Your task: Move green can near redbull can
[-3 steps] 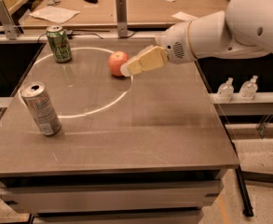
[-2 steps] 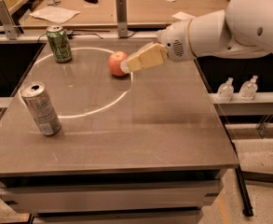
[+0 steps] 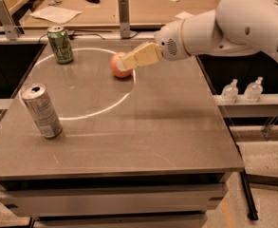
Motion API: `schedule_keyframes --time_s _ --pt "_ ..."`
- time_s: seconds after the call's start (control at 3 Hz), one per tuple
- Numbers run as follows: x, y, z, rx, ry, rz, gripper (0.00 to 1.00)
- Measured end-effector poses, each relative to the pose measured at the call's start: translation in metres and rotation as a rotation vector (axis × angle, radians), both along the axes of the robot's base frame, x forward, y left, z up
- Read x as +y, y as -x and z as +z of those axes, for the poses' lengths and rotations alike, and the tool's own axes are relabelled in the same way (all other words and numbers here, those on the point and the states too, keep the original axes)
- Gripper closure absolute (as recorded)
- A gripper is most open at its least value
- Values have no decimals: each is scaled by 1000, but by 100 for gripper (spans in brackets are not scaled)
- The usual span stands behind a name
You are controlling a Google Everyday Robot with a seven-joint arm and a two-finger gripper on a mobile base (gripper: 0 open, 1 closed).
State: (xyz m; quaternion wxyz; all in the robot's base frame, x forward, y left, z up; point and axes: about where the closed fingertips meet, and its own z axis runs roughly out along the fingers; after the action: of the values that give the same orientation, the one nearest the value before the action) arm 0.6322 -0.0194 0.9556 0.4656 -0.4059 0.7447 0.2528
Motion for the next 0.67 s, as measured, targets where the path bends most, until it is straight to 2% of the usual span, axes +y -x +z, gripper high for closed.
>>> schedule_keyframes --time_s 0.33,0.67 --pt "17 -37 -2 -22 0 -16 0" --pt "40 -72 2 -66 2 -6 0"
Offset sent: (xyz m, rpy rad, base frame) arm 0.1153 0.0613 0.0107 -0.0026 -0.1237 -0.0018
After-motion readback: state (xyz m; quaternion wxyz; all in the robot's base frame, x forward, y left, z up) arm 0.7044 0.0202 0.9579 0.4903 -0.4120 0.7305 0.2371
